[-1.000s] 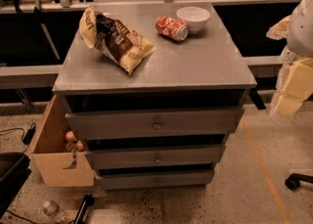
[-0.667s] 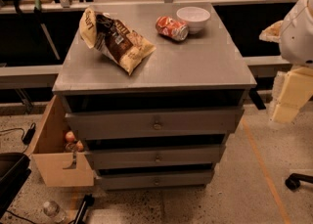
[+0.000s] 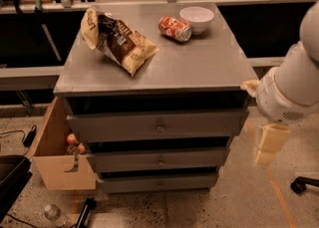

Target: Open bottom drawer

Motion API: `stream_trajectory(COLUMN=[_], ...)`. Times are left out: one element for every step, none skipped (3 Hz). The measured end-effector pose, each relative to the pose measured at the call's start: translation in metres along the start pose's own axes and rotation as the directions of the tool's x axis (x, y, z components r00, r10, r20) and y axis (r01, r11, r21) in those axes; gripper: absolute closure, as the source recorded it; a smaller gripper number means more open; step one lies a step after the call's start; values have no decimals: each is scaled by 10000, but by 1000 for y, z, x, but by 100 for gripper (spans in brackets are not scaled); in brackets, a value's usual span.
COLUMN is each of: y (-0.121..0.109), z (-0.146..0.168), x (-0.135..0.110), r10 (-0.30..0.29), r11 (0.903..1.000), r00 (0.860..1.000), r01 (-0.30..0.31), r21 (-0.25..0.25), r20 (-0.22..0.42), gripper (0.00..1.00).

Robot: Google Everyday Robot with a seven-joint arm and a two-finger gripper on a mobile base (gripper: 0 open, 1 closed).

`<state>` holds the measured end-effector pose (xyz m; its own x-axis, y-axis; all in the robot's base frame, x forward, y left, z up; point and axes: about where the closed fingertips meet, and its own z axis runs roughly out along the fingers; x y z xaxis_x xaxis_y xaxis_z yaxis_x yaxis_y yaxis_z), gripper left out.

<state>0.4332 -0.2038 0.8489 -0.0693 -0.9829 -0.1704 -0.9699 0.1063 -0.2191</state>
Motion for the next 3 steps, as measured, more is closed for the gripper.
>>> stream_trajectory(y=[11, 18, 7], z=[67, 114, 113], x=[12, 15, 13], r10=[47, 267, 255], r11=[9999, 9990, 9963], r00=[9983, 9933, 9923], r01=[-41, -305, -351], r21=[-97, 322, 784], r20=[589, 1124, 1213], gripper=[0, 0, 0])
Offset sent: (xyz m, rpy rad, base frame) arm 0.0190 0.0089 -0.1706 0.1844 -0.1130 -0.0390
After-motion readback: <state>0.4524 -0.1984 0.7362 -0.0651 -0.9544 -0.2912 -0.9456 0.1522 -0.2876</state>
